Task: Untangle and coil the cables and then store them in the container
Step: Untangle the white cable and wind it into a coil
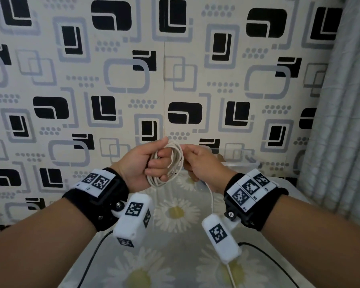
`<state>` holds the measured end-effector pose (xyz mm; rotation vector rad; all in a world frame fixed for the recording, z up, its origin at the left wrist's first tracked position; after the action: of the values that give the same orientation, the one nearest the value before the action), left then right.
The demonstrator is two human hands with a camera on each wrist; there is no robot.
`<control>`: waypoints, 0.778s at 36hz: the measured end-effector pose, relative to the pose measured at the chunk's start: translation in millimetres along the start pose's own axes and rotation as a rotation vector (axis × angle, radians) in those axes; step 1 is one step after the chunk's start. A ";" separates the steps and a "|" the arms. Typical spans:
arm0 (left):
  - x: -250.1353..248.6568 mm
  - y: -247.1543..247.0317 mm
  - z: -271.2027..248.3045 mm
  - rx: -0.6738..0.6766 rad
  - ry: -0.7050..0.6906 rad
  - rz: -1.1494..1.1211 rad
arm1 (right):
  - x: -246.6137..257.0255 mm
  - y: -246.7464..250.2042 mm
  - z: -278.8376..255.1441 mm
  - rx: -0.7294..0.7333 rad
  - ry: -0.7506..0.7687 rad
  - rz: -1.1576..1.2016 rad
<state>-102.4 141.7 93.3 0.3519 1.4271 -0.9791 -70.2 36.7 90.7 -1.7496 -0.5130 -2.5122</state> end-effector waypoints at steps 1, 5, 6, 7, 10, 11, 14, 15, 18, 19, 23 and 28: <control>-1.6 -0.3 0.2 -0.011 -0.022 -0.008 | -0.4 -0.1 0.0 -0.007 -0.004 -0.004; -13.8 1.8 -0.8 -0.107 -0.120 -0.077 | -8.4 -1.8 -1.5 0.009 -0.018 -0.041; -17.2 2.6 -0.7 -0.146 -0.140 -0.090 | -10.7 -3.1 -3.1 0.021 -0.023 -0.048; -19.9 3.6 -0.8 -0.189 -0.156 -0.099 | -12.9 -4.7 -4.7 0.032 -0.028 -0.047; -23.1 2.2 0.5 -0.259 -0.189 -0.111 | -17.6 -7.9 -6.5 0.028 -0.057 -0.009; -23.0 1.8 1.3 -0.270 -0.201 -0.113 | -19.1 -8.7 -6.4 0.018 -0.074 0.010; -26.6 3.6 3.3 -0.302 -0.260 -0.120 | -27.1 -11.0 -7.6 -0.027 -0.146 0.088; -29.5 5.2 3.5 -0.317 -0.284 -0.128 | -30.7 -12.3 -8.5 -0.037 -0.169 0.117; -38.7 13.9 2.4 -0.380 -0.348 -0.175 | -45.0 -18.1 -13.8 -0.058 -0.244 0.182; -41.0 18.2 1.5 -0.401 -0.366 -0.185 | -50.2 -20.2 -16.4 -0.066 -0.265 0.199; -44.4 34.1 0.1 -0.440 -0.406 -0.227 | -64.8 -26.2 -26.0 -0.094 -0.263 0.225; -49.6 59.3 -2.4 -0.495 -0.488 -0.347 | -55.8 -28.6 -23.8 -0.138 0.070 -0.159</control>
<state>-53.0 195.6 118.6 -0.4864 1.2387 -0.8678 -77.7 48.2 25.1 -1.7208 -0.5051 -2.7685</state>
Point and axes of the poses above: each hand's wrist, its own z-axis towards the middle knuckle, its own y-axis out of the back of the hand, x = y × z, the point moved 7 cm from there along z, towards the middle knuckle, and after that the axes turned 2 degrees about z, right-handed, at the moved point
